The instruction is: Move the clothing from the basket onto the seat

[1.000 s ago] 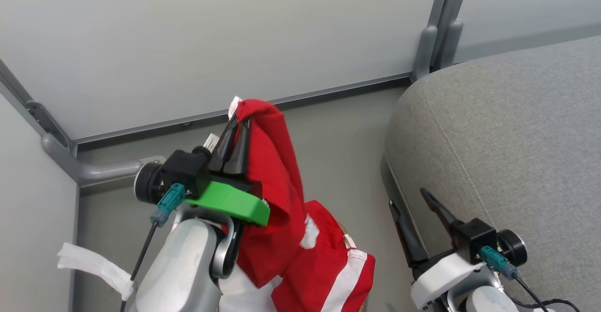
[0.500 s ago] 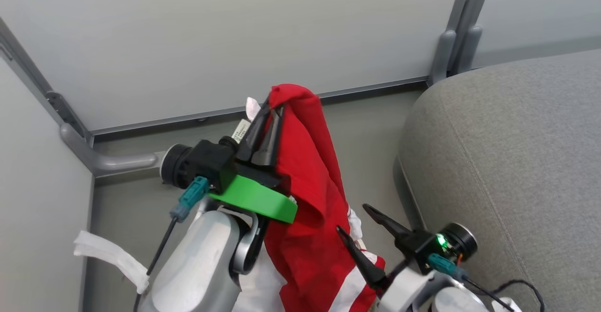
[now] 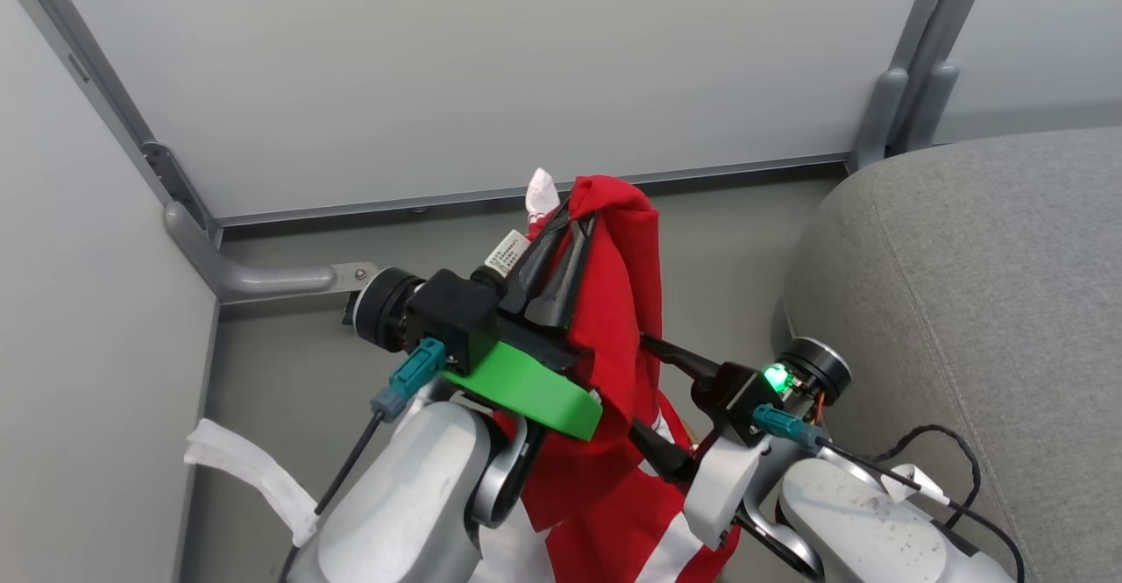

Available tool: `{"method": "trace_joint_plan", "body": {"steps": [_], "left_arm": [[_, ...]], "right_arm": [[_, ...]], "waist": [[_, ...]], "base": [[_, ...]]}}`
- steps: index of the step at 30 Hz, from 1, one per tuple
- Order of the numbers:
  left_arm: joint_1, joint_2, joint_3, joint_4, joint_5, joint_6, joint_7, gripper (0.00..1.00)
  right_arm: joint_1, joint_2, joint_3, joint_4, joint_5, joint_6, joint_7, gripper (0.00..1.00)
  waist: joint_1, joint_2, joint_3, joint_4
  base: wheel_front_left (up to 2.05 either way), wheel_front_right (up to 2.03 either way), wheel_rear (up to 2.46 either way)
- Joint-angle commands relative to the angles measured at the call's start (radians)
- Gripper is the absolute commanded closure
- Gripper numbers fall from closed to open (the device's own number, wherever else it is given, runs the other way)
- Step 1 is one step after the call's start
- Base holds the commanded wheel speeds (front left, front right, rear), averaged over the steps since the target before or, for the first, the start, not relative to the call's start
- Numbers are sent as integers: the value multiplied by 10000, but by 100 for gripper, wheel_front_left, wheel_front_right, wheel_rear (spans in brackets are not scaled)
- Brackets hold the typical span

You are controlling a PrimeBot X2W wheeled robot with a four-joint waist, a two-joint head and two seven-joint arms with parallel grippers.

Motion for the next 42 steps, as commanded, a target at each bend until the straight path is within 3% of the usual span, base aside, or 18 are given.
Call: {"method": "trace_joint_plan", "body": {"steps": [1, 11, 12, 13, 15, 16, 34, 35, 36, 42], "left_arm": [[-194, 17, -82, -53, -78, -16, 1, 100], [-288, 18, -616, -128, -311, 69, 1, 100], [-300, 18, -640, -132, -323, 74, 1, 100], [-316, 18, -653, -137, -340, 94, 1, 100], [-366, 18, -674, -144, -356, 111, 1, 100], [-383, 18, -688, -143, -362, 136, 1, 100], [-211, 20, -416, 63, -249, 235, 1, 100], [-130, 20, -401, 134, -298, 246, 1, 68], [-86, 21, -354, 187, -307, 277, 1, 0], [153, 18, -16, 645, -13, 212, 4, 0]], "right_arm": [[-156, -42, 71, 73, 94, -10, -52, 0], [-350, 200, 488, 635, 363, -10, -52, 0], [-352, 267, 506, 711, 412, -10, -52, 4], [-331, 322, 511, 798, 465, -10, -50, 41], [-309, 427, 600, 906, 589, -10, -52, 92], [-304, 453, 646, 964, 621, -10, -52, 100], [-98, 448, 742, 808, 944, -10, -52, 100], [-78, 443, 696, 753, 938, -10, -52, 100], [-43, 440, 633, 699, 948, -10, -50, 100], [318, 368, 172, 196, 814, -10, -52, 100]], "waist": [[0, 0, -19, 121], [0, 0, -20, 409], [0, 0, -8, 421], [0, 0, 3, 425], [0, 0, 28, 426], [0, 0, 39, 421], [0, 0, 85, 133], [0, 0, 96, 107], [0, 0, 103, 72], [0, 0, 134, -472]], "base": [[0, 0, 0], [0, 0, 0], [0, 0, 0], [0, 0, 0], [0, 0, 0], [0, 0, 0], [0, 0, 0], [0, 0, 0], [0, 0, 0], [0, 0, 0]]}}
